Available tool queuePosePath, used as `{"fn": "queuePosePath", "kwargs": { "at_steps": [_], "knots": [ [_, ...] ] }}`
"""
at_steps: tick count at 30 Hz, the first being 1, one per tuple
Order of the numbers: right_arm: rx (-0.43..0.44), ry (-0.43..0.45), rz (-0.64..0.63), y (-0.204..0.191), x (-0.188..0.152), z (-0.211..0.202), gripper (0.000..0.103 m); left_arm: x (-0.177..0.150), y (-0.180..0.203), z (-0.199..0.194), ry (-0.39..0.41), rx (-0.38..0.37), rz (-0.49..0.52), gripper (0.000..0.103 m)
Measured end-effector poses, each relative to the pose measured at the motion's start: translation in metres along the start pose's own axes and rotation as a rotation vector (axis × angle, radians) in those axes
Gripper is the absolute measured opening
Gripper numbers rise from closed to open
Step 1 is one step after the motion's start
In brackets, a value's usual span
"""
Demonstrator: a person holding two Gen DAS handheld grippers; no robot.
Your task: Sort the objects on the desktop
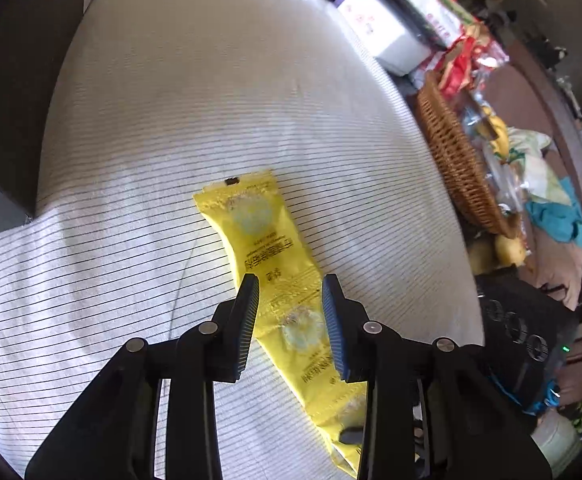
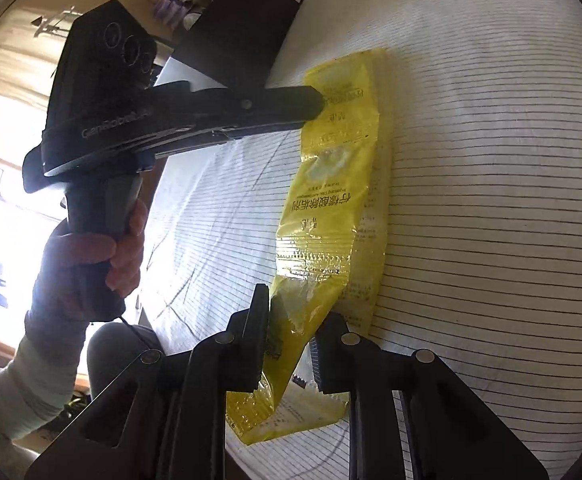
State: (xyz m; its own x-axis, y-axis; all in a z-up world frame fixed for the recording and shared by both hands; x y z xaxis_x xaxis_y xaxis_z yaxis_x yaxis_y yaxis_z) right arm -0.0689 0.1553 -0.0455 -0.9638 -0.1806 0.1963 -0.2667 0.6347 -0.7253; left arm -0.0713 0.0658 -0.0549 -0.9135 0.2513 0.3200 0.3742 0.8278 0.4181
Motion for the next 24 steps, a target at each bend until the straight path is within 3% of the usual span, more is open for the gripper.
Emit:
{"fn": "queuePosePath", "kwargs": {
  "at_steps": [3, 5, 7, 9, 12, 15, 18, 20, 24],
  "knots": [
    [-0.034, 0.03, -0.017, 0.002, 0.003, -0.009, 0.036, 0.001, -0.002, 0.011, -0.013, 0.026, 0.008, 0.03],
    [-0.057, 0.069, -0.021, 0.005, 0.005, -0.022, 0.063, 0.003, 0.0, 0.013, -0.021, 0.04, 0.016, 0.03],
    [-0.052, 0.11, -0.026, 0.006, 0.005, -0.039, 0.064, 0.004, 0.001, 0.014, -0.021, 0.04, 0.024, 0.03],
    [0.015, 0.097, -0.023, 0.0, -0.005, -0.045, 0.064, 0.004, 0.0, 0.014, -0.02, 0.035, 0.02, 0.03],
    [0.031, 0.026, -0.075, -0.028, -0.047, -0.029, 0.064, 0.003, 0.0, 0.014, -0.016, 0.032, 0.016, 0.03],
    [0.001, -0.06, -0.229, -0.047, -0.08, 0.0, 0.064, 0.004, 0.0, 0.014, -0.016, 0.037, 0.017, 0.03],
    [-0.049, -0.095, -0.399, -0.056, -0.095, 0.031, 0.058, 0.004, 0.001, 0.015, -0.017, 0.047, 0.025, 0.03],
    [-0.089, -0.108, -0.47, -0.056, -0.098, 0.044, 0.028, 0.003, 0.001, 0.014, -0.017, 0.048, 0.028, 0.03],
    [0.001, -0.102, -0.486, -0.073, -0.099, 0.05, 0.015, 0.003, 0.001, 0.014, -0.02, 0.045, 0.026, 0.03]
  ]
}}
Point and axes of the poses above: each gripper's, at about its wrist camera, not at the fingertips, and z roughly the way its jaws point, y to its right, x to its top, the point moved 10 cm from there along z, roughly the way its jaws point, and after that the axes turned 7 degrees about z, right-handed, at the moved point
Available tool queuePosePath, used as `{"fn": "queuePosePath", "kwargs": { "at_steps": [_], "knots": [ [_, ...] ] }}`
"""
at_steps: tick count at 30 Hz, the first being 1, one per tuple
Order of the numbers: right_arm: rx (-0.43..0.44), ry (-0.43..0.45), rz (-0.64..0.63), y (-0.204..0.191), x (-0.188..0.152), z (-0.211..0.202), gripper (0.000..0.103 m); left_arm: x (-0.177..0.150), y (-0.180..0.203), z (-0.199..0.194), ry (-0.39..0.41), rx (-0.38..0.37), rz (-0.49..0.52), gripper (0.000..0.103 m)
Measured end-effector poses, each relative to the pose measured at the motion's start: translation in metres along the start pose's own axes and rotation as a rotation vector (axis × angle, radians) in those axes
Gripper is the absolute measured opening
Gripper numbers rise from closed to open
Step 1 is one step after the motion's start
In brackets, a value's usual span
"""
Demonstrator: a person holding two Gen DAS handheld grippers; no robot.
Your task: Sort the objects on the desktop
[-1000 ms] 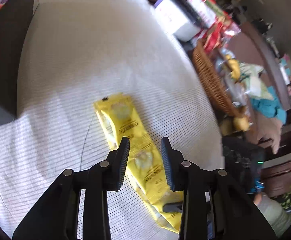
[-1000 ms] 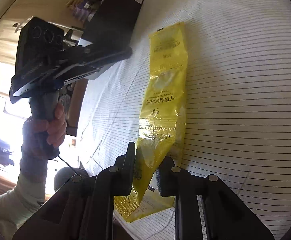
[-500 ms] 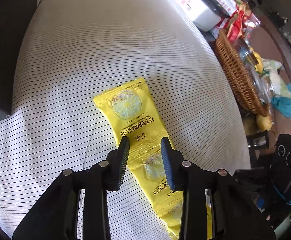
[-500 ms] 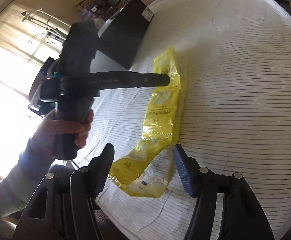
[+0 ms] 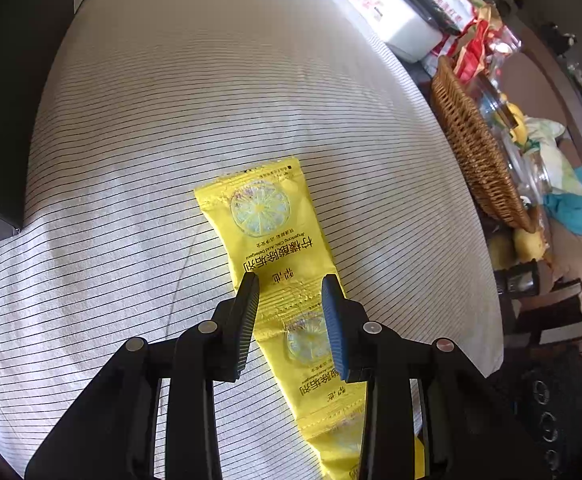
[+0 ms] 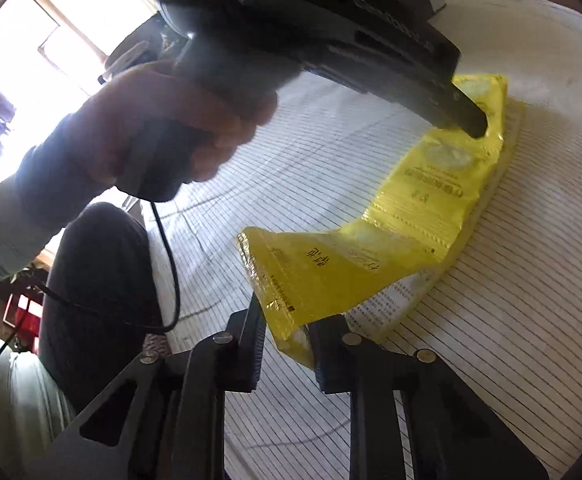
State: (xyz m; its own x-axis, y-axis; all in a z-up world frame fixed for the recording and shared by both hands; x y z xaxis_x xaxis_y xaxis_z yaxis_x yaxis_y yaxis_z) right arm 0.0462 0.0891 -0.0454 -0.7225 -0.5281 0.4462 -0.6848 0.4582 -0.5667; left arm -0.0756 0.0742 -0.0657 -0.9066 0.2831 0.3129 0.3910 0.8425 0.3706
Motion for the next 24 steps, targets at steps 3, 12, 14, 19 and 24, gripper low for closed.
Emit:
{"fn": "queuePosePath", "kwargs": {
  "at_steps": [3, 12, 14, 19, 24],
  "knots": [
    [0.082, 0.055, 0.022, -0.014, 0.01, -0.01, 0.013, 0.0, 0.001, -0.002, -0.012, -0.008, 0.017, 0.03],
    [0.19, 0.228, 0.056, -0.044, 0.083, -0.07, 0.012, 0.028, -0.004, -0.151, 0.324, -0.096, 0.049, 0.055],
    [0.218, 0.27, 0.092, -0.05, 0.107, -0.087, 0.012, 0.022, -0.004, -0.18, 0.369, -0.111, 0.048, 0.055],
    [0.209, 0.364, 0.143, -0.044, 0.176, -0.146, 0.012, -0.014, 0.011, -0.226, 0.428, -0.168, 0.087, 0.058],
    [0.195, 0.458, 0.123, -0.083, 0.209, -0.199, 0.012, -0.044, 0.034, -0.247, 0.441, -0.181, 0.156, 0.06]
  ]
}}
Point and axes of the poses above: each gripper's, at about its wrist camera, not at the fingertips, and z roughly the way its jaws point, y to its right, x to its top, the point moved 10 cm from there along z, roughly the way its jaws point, and after that the axes turned 7 degrees about z, right-handed, at the moved point
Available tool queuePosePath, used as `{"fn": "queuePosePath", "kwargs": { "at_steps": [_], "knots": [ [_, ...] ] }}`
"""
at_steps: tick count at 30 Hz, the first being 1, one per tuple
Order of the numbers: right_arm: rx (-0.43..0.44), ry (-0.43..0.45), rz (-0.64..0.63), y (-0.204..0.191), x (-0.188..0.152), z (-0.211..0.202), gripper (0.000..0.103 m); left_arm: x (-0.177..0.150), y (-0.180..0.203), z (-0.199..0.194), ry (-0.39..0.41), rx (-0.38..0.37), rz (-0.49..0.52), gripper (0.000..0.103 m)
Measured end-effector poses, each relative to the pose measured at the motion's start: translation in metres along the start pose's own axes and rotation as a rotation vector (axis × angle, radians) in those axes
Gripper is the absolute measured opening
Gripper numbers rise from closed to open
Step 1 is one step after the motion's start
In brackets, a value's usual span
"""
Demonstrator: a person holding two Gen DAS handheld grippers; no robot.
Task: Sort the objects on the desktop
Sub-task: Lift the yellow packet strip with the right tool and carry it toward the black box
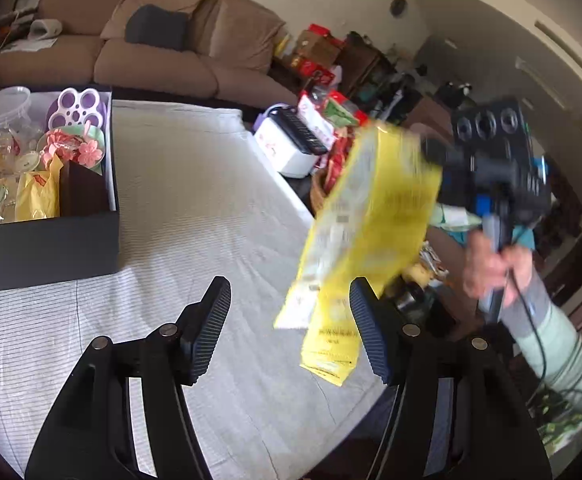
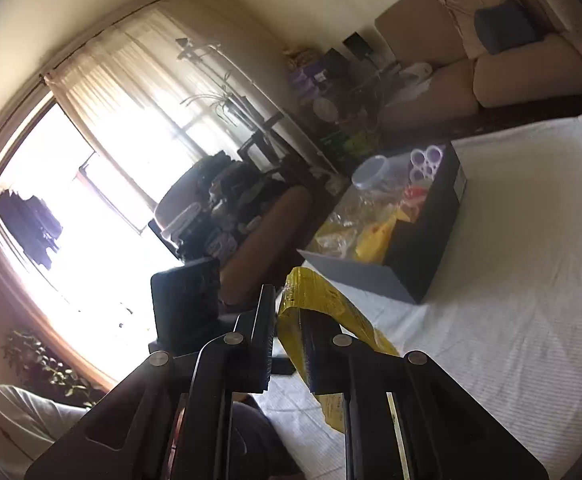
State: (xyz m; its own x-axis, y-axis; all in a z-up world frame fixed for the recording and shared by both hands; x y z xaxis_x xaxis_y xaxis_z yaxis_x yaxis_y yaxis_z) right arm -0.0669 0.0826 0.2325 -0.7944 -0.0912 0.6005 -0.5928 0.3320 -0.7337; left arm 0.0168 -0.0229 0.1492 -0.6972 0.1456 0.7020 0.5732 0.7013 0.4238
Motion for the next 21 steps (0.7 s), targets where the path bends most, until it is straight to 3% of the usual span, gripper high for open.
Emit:
{"fn": "queuePosePath", "kwargs": {
  "at_steps": [5, 10, 15, 19, 21],
  "knots": [
    [0.052, 0.062, -0.005, -0.047, 0.014, -0.014, 0.012, 0.004, 0.016, -0.019, 0.028, 0.028, 0.053, 0.061],
    [0.127, 0.107, -0.013, -0.087, 0.031, -0.009, 0.012, 0.036, 0.028, -0.055, 0.108, 0.061, 0.144, 0.069],
    [0.127, 0.112, -0.054, -0.116, 0.043, 0.006, 0.012, 0.074, 0.031, -0.078, 0.138, 0.205, 0.243, 0.07],
    [0.095, 0.1, -0.055, -0.124, 0.051, 0.023, 0.012, 0.084, 0.03, -0.089, 0.153, 0.343, 0.29, 0.07],
    [0.087, 0.096, -0.049, -0.124, 0.056, 0.032, 0.012, 0.084, 0.027, -0.091, 0.15, 0.373, 0.292, 0.07]
  ]
}}
Point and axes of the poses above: each gripper's, at about its wrist camera, not at the fingertips, and z roughly the way its jaws point, y to its right, x to its top, the point moved 10 cm from there along z, roughly the way its jaws point, and after that the axes turned 7 degrees about z, right-handed, at the moved point
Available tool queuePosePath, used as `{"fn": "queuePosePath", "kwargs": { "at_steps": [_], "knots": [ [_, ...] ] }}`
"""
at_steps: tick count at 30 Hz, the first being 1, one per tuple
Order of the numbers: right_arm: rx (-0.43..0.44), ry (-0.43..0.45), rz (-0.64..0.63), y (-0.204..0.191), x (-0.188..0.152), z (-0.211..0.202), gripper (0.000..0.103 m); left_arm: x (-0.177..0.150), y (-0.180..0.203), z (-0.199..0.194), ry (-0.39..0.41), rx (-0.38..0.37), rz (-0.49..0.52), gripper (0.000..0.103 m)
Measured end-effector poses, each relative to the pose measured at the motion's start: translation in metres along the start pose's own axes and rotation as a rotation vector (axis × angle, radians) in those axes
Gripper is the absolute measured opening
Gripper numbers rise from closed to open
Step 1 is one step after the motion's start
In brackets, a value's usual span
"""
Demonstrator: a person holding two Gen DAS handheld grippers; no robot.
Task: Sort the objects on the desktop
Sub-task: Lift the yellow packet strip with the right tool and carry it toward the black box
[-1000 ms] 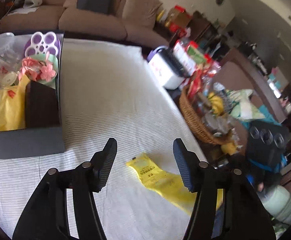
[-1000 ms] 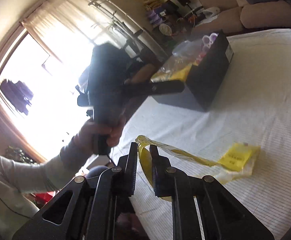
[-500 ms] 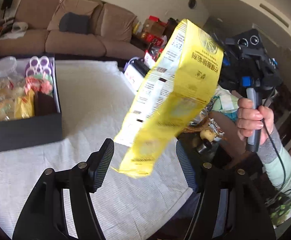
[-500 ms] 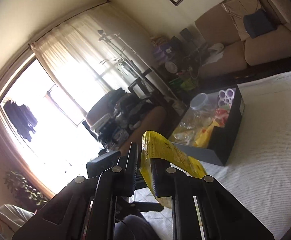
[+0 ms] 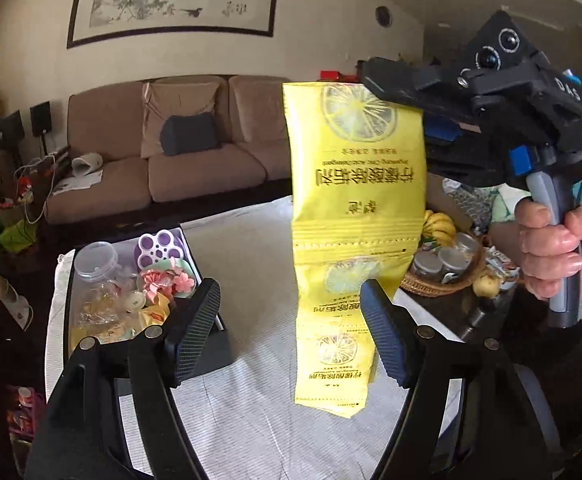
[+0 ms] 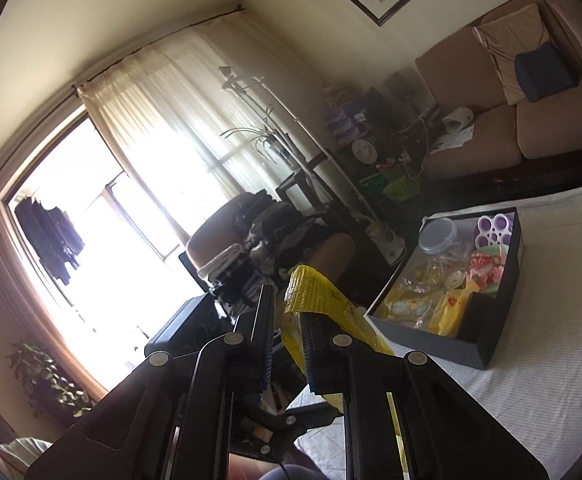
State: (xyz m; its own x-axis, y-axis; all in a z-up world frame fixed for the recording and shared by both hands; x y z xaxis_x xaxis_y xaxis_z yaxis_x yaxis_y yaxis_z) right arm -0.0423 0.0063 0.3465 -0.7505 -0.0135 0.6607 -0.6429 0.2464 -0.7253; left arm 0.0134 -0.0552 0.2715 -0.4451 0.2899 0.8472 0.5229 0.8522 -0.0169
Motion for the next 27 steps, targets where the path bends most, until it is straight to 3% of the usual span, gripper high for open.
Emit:
{"fn": "queuePosePath", "kwargs": {
  "at_steps": [4, 5, 7, 11, 22, 27],
  "knots": [
    [-0.009, -0.007, 0.008, 0.0, 0.008, 0.019, 0.012, -0.008, -0.017, 0.001, -0.039, 0.11, -0.011, 0.072],
    [-0.012, -0.007, 0.01, 0.001, 0.01, 0.025, 0.012, -0.009, -0.02, 0.001, -0.042, 0.129, -0.016, 0.075],
    [-0.016, -0.007, 0.014, 0.001, 0.015, 0.036, 0.012, -0.013, -0.027, -0.004, -0.041, 0.156, -0.034, 0.091],
    [-0.033, -0.006, 0.011, 0.003, 0.027, 0.059, 0.012, -0.017, -0.046, 0.002, -0.047, 0.192, -0.062, 0.103],
    [-0.103, -0.006, -0.018, 0.02, 0.066, 0.115, 0.012, -0.034, -0.113, 0.014, -0.025, 0.193, -0.215, 0.103],
    [-0.131, 0.034, -0.036, 0.028, 0.092, 0.128, 0.012, -0.042, -0.143, 0.016, -0.023, 0.21, -0.263, 0.103]
  ]
}}
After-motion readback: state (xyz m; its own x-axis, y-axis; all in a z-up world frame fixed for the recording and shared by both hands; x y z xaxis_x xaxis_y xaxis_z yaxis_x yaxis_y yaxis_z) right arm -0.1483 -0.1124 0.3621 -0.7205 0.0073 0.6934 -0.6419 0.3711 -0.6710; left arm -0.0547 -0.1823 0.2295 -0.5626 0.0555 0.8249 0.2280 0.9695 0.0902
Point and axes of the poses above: each gripper's, at about its wrist camera, not at the fingertips, and z roughly the way its jaws point, y to its right, x to its top, the point moved 10 cm from there along z, roughly the way its jaws point, and after that the axes turned 7 degrees about z, right-handed, at the moved point
